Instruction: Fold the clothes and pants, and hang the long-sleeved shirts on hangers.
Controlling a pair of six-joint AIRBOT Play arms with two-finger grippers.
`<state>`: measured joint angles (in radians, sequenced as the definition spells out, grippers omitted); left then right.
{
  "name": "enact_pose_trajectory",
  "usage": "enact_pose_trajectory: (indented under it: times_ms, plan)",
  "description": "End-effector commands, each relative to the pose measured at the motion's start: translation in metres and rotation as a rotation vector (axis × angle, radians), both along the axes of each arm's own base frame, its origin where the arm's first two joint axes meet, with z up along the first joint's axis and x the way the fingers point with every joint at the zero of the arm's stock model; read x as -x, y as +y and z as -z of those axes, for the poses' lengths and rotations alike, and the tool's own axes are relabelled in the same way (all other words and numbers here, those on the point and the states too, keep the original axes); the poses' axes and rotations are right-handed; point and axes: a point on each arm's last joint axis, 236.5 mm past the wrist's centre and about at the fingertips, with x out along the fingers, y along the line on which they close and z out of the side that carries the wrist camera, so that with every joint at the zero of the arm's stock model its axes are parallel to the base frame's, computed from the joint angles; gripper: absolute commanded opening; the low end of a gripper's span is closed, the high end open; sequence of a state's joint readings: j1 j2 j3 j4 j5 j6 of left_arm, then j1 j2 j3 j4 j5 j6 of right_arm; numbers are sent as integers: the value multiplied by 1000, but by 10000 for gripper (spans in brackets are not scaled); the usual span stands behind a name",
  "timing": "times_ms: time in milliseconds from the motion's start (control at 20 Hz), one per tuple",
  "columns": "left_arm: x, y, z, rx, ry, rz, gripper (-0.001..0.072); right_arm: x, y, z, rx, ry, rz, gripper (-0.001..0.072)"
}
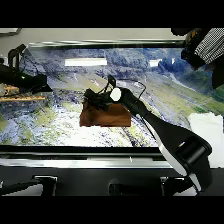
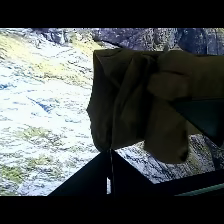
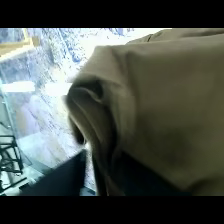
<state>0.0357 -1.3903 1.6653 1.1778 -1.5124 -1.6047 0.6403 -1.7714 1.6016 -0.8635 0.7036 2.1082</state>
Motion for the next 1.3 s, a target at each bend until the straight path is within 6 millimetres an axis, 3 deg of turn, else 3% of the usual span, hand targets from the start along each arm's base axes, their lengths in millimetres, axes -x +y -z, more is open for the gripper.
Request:
enact_pose_trajectory:
  times_ms: [0, 50, 150, 250, 350, 400, 450, 550, 650, 750, 850, 950, 1250]
  plan:
    - [0, 0, 0, 0, -1, -1, 16, -2, 11, -7, -62, -21, -14, 413]
    - [0, 0, 0, 0, -1, -1, 16, 1, 15, -15, -81, -44, -42, 468]
    - [0, 0, 0, 1, 0, -4, 16, 2, 9, -34, -91, -77, -68, 476]
    - [0, 0, 0, 0, 0, -4, 16, -5, -20, -54, -74, -94, -72, 476]
    - [0, 1, 0, 0, 0, -6, 16, -18, -78, -69, -7, -109, -82, 477]
    - [0, 1, 0, 0, 0, -6, 16, -23, -117, -70, 58, -109, -87, 479]
    - [0, 1, 0, 0, 0, -6, 16, -25, -156, -67, 128, -97, -90, 483]
    - [0, 1, 0, 0, 0, -5, 16, -24, -229, -53, 241, -42, -97, 561]
    - [0, 1, 0, 0, 0, -6, 16, -23, -276, -33, 264, 9, -81, 565]
    - [0, 1, 0, -1, -1, -3, 16, -22, -306, -6, 270, 37, -56, 598]
    - [0, 1, 0, -1, -1, -3, 16, -16, -316, 22, 226, 71, -43, 598]
    - [0, 1, 0, -1, -2, -2, 16, -7, -309, 48, 169, 98, -57, 598]
    - [0, 1, 0, -4, -7, 6, 16, 1, -264, 91, 72, 128, -103, 597]
